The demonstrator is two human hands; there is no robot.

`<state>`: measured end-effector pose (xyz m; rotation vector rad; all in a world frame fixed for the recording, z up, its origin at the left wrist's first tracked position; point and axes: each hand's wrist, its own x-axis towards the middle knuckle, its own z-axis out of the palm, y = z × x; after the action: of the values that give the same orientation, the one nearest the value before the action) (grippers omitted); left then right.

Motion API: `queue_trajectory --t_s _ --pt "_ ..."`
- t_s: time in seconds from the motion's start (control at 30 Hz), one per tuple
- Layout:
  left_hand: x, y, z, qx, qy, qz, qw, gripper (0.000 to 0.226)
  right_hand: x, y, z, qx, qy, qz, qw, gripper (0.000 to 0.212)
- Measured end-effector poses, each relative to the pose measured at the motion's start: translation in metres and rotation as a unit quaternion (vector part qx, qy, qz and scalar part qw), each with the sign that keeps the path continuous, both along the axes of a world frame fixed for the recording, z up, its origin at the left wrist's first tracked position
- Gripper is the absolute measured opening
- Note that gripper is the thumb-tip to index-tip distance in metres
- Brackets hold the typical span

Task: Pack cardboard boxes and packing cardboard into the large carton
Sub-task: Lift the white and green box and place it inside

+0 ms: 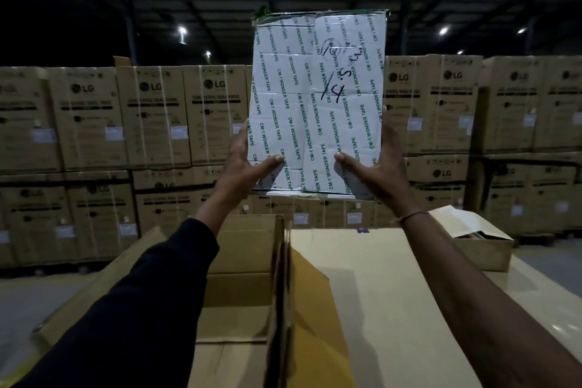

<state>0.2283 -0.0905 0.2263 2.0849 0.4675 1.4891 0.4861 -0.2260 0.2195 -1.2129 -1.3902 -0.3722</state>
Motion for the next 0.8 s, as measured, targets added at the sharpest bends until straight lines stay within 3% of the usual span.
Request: queue_trajectory --t_s 0.27,0.53,0.7,0.8 --pt "-0.142 0.035 -0.012 0.013 0.006 0.035 0.999 0.098 -0.139 0.043 -0.019 -0.006 0.022 0.013 1.000 0.112" --pt "-0.240 0.052 -0.026 -0.058 0.046 0.047 0.996 0.091 -0.218 0.069 -0.036 -0.082 0.080 0.082 0.990 0.113" --pt "-0.274 0.054 -0.032 -0.083 0.093 0.004 0.992 0.071 -0.234 0.077 -0.041 -0.168 0.193 0.231 0.939 0.114" --pt "-0.281 0.054 -0.044 -0.147 0.112 -0.002 0.983 0.062 -0.238 0.077 -0.055 -0.215 0.220 0.299 0.903 0.085"
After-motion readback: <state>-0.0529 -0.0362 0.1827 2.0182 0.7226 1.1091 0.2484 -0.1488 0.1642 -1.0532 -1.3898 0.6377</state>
